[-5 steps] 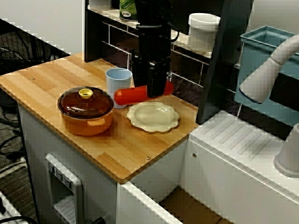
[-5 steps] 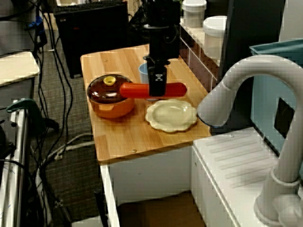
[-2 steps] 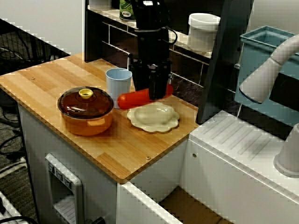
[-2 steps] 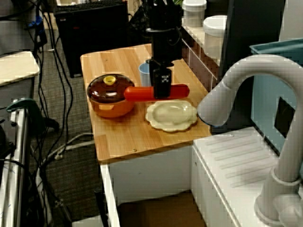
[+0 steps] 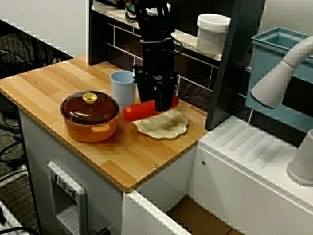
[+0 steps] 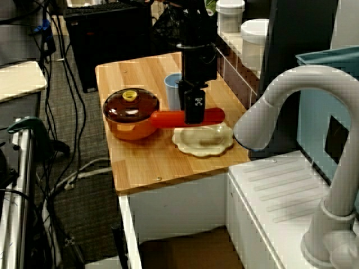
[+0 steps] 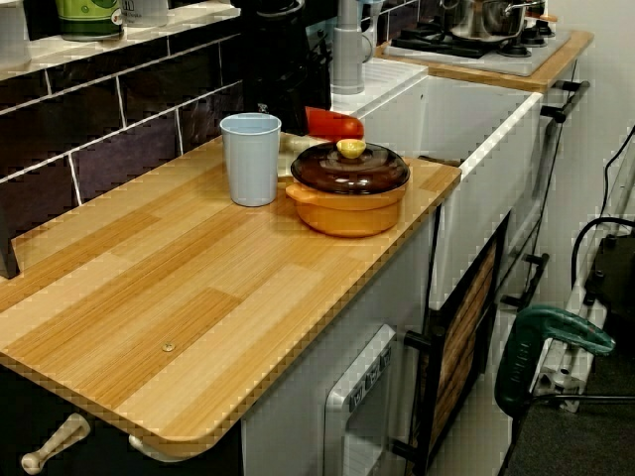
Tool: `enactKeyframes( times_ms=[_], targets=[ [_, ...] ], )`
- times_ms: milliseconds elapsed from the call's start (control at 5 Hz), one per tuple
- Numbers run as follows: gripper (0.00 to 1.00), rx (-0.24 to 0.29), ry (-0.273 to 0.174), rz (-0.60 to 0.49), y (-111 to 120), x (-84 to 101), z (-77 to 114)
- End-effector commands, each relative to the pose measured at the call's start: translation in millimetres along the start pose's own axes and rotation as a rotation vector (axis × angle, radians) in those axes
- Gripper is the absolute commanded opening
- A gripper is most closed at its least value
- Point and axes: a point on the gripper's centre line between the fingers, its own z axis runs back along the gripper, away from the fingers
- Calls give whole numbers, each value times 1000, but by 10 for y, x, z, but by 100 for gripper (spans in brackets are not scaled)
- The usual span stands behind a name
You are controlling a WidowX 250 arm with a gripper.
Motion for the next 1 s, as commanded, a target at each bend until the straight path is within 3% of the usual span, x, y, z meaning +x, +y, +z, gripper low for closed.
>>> enactKeyframes(
  times_ms=[0,800],
  targets=[
    [100,-23,-57,25,87,-26,72],
    [100,-74,-93,25,169,-152,274]
  ],
)
